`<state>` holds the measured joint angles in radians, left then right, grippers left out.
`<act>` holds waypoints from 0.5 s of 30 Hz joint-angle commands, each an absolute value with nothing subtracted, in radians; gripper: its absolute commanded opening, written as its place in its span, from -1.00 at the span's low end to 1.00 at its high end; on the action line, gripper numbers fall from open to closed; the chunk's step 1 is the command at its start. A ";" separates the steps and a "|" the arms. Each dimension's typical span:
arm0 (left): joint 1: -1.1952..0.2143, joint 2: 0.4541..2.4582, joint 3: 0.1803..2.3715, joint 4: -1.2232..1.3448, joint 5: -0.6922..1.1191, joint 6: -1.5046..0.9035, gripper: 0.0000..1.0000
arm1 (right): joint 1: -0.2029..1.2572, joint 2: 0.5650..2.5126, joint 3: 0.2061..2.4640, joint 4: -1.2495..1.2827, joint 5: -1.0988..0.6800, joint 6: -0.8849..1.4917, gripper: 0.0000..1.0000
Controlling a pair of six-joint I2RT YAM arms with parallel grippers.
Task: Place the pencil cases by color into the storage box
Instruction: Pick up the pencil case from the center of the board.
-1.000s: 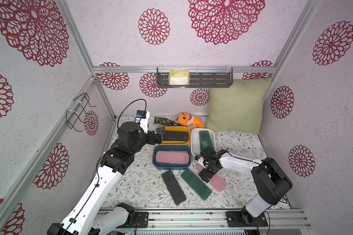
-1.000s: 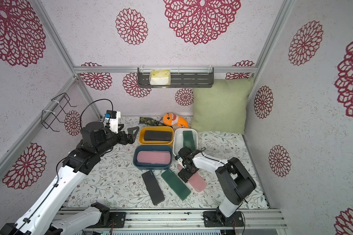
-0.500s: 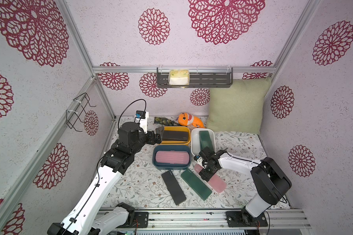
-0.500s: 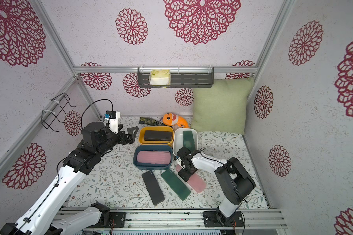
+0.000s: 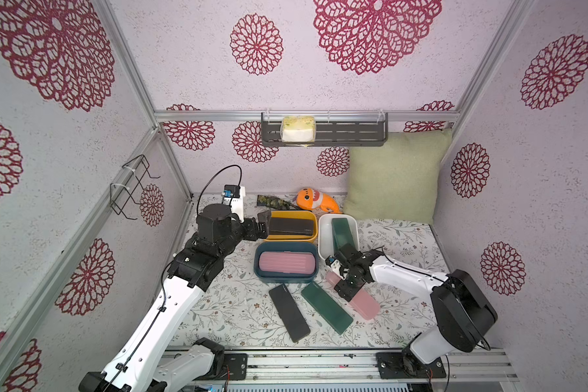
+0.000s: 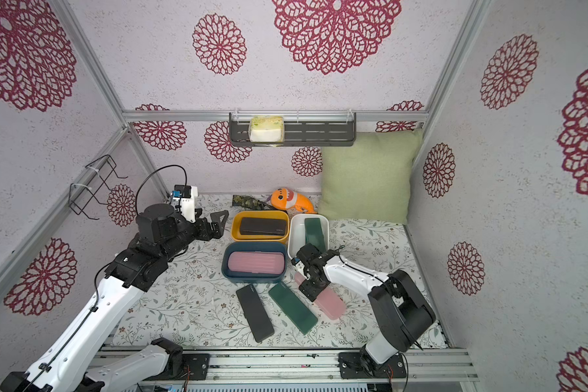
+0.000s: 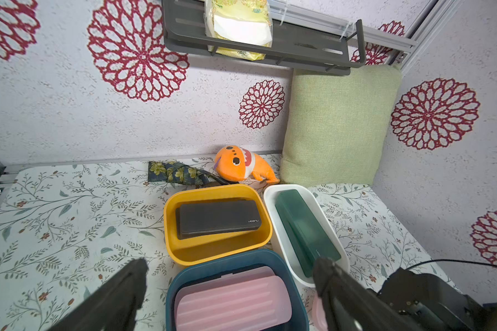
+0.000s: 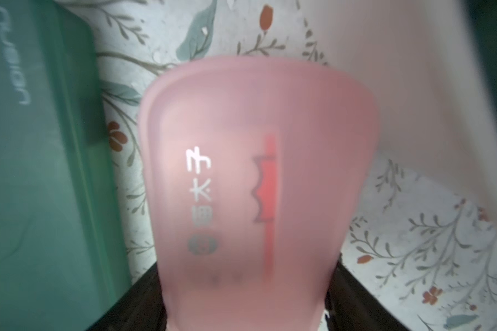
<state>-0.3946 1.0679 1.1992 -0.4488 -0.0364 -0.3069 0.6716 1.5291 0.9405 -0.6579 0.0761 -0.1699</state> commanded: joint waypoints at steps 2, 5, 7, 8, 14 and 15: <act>-0.398 1.036 1.205 -0.453 -0.049 -0.298 0.95 | 0.673 1.434 0.985 -0.728 0.090 -0.206 0.15; -0.398 1.028 1.215 -0.462 -0.062 -0.300 0.95 | 0.673 1.392 0.991 -0.747 0.087 -0.223 0.15; -0.398 1.024 1.217 -0.464 -0.073 -0.302 0.95 | 0.673 1.367 1.002 -0.750 0.086 -0.233 0.14; -0.398 1.023 1.216 -0.465 -0.079 -0.302 0.95 | 0.673 1.357 1.011 -0.752 0.083 -0.239 0.14; -0.395 1.015 1.213 -0.460 -0.124 -0.306 0.95 | 0.675 1.354 1.129 -0.768 0.062 -0.290 0.10; -0.393 1.013 1.212 -0.459 -0.131 -0.308 0.95 | 0.676 1.364 1.152 -0.773 0.059 -0.301 0.10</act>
<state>-0.3946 1.0283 1.1999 -0.4587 -0.0944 -0.3077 0.6716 1.3754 1.0790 -0.7551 0.0738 -0.2535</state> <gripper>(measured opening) 0.975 0.789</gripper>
